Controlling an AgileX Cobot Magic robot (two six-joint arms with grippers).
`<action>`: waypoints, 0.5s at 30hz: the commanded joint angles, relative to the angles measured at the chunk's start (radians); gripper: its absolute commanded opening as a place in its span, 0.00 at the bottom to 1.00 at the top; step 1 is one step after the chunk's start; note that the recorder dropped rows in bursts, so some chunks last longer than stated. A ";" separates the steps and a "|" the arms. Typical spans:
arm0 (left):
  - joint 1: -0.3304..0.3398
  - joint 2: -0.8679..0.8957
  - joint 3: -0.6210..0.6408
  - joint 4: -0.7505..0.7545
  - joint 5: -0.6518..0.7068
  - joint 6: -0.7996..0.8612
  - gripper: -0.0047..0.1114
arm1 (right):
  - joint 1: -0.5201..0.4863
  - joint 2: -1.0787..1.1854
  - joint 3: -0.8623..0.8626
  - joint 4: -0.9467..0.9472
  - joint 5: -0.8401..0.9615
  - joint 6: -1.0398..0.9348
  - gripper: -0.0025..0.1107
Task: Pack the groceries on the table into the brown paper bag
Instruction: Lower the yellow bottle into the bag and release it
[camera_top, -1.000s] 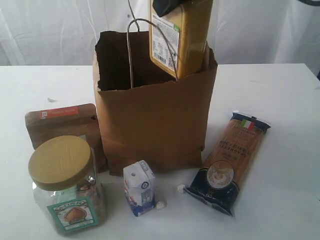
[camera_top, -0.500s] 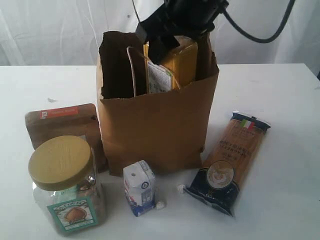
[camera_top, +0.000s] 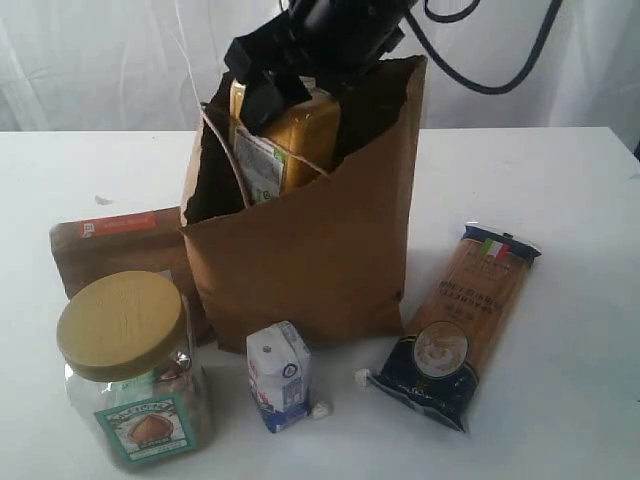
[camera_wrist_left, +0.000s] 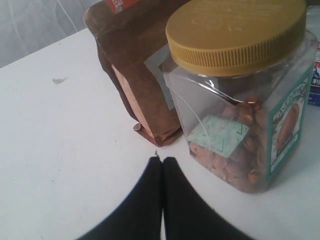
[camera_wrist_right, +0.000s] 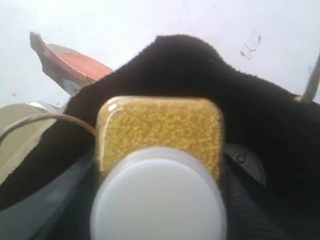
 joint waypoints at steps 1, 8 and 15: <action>0.003 -0.004 0.004 -0.002 -0.001 -0.001 0.04 | -0.002 0.028 -0.012 0.019 -0.017 -0.008 0.02; 0.003 -0.004 0.004 -0.002 -0.001 -0.001 0.04 | -0.002 0.057 -0.012 0.005 0.037 -0.009 0.60; 0.003 -0.004 0.004 -0.002 -0.001 -0.001 0.04 | -0.002 0.057 -0.012 0.005 0.037 -0.009 0.63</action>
